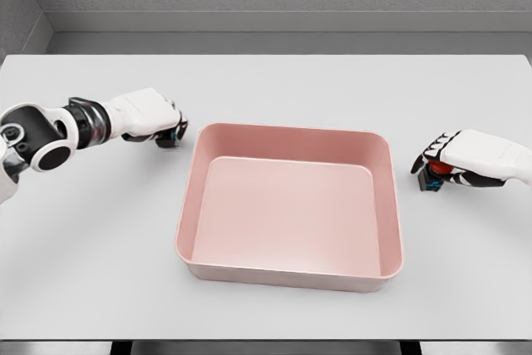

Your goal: Put the industrial switch in the basket with both arms

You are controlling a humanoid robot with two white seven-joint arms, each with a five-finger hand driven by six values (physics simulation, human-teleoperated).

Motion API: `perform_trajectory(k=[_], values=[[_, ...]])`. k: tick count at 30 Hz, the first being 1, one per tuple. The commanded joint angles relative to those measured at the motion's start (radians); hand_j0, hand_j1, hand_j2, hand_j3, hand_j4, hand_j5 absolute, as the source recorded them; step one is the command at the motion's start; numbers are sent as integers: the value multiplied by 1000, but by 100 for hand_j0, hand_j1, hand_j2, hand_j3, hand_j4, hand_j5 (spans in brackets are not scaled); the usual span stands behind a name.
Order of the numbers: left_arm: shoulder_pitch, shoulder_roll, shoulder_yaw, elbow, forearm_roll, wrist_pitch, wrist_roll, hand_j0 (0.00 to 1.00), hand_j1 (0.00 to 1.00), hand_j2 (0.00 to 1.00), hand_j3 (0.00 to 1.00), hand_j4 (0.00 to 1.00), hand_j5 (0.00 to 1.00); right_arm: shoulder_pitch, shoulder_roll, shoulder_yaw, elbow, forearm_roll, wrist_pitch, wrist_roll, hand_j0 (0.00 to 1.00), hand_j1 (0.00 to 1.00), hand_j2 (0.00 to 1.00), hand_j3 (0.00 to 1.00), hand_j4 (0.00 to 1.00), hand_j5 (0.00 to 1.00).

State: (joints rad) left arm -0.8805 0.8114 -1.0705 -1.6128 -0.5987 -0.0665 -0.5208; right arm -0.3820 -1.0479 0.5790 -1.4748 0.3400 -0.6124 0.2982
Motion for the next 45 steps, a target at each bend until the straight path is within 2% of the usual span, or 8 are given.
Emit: perform_trajectory(k=[1, 7, 19, 22, 27, 32, 38, 45], values=[[-2, 15, 0, -4, 2, -1, 1, 49, 49, 49, 49, 49, 49, -2, -1, -1, -1, -1, 2, -1, 55, 55, 55, 55, 55, 55], [-55, 48, 4, -55, 26, -84, 1, 48, 48, 48, 48, 48, 48, -2, -1, -2, -1, 1, 2, -1, 52, 52, 52, 52, 52, 52], [-275, 89, 9, -93, 309, -438, -1, 48, 48, 48, 48, 48, 48, -5, -17, -41, -6, -7, 2, -8, 49, 49, 49, 49, 49, 49], [-288, 83, 9, -93, 352, -533, -1, 48, 48, 48, 48, 48, 48, -5, -21, -62, -7, -10, 2, -11, 49, 49, 49, 49, 49, 49], [-302, 71, 6, -95, 425, -544, -1, 48, 48, 48, 48, 48, 48, -6, -23, -83, -18, -10, 2, -13, 49, 49, 49, 49, 49, 49], [-301, 43, 0, -118, 425, -544, -4, 48, 48, 48, 48, 48, 48, -5, -57, -103, -38, -13, 2, -14, 49, 49, 49, 49, 49, 49], [-291, 12, -100, -118, 424, -544, -22, 48, 48, 48, 48, 48, 48, -5, -73, -125, -71, -16, 2, -22, 49, 49, 49, 49, 49, 49], [-276, 12, -132, -116, 422, -544, -22, 50, 50, 50, 50, 50, 50, -2, -101, -179, -131, -18, 2, -28, 49, 49, 49, 49, 49, 49]])
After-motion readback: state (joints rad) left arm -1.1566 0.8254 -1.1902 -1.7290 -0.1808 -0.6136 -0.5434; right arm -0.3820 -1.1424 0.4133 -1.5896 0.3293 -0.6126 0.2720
